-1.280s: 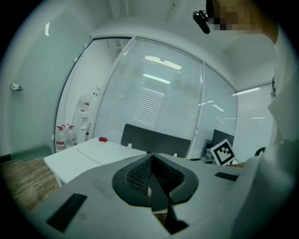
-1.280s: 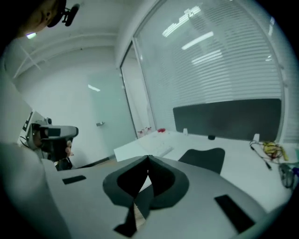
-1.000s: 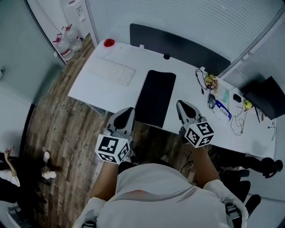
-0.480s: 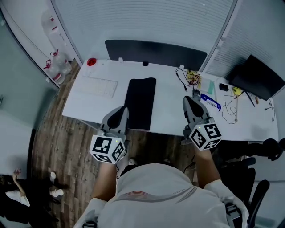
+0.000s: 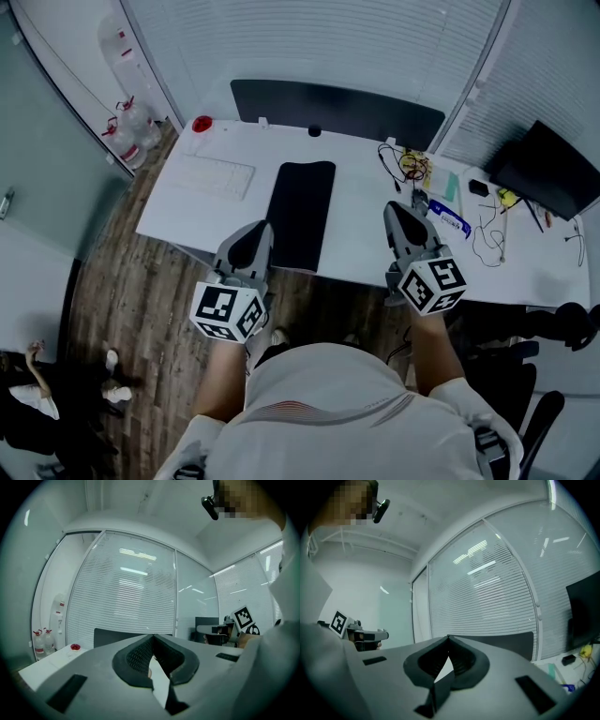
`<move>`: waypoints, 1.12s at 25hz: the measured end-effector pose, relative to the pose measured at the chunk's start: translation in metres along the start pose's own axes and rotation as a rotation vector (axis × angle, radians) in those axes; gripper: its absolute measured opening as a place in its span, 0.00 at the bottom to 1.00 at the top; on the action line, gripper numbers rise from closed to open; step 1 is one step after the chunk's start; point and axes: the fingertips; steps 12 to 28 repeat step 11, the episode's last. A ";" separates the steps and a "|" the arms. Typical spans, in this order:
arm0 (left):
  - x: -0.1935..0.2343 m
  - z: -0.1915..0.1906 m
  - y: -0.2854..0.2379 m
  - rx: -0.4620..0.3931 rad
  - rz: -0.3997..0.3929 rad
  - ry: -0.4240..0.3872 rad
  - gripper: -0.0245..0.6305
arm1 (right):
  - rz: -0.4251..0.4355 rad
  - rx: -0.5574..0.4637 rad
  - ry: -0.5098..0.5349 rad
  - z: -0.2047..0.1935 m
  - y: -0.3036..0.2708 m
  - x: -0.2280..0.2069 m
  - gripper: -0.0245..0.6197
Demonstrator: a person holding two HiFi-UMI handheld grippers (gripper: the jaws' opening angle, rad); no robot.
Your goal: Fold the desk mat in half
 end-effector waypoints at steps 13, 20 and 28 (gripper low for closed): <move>0.000 -0.001 0.010 -0.004 0.024 0.005 0.06 | 0.032 0.007 0.006 -0.001 -0.003 0.012 0.12; 0.000 -0.001 0.010 -0.004 0.024 0.005 0.06 | 0.032 0.007 0.006 -0.001 -0.003 0.012 0.12; 0.000 -0.001 0.010 -0.004 0.024 0.005 0.06 | 0.032 0.007 0.006 -0.001 -0.003 0.012 0.12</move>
Point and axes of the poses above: the fingertips, and each gripper's own axes: y backward along the fingers, x to its left, z out of its top, and after that the axes turned 15 degrees about -z, right-handed
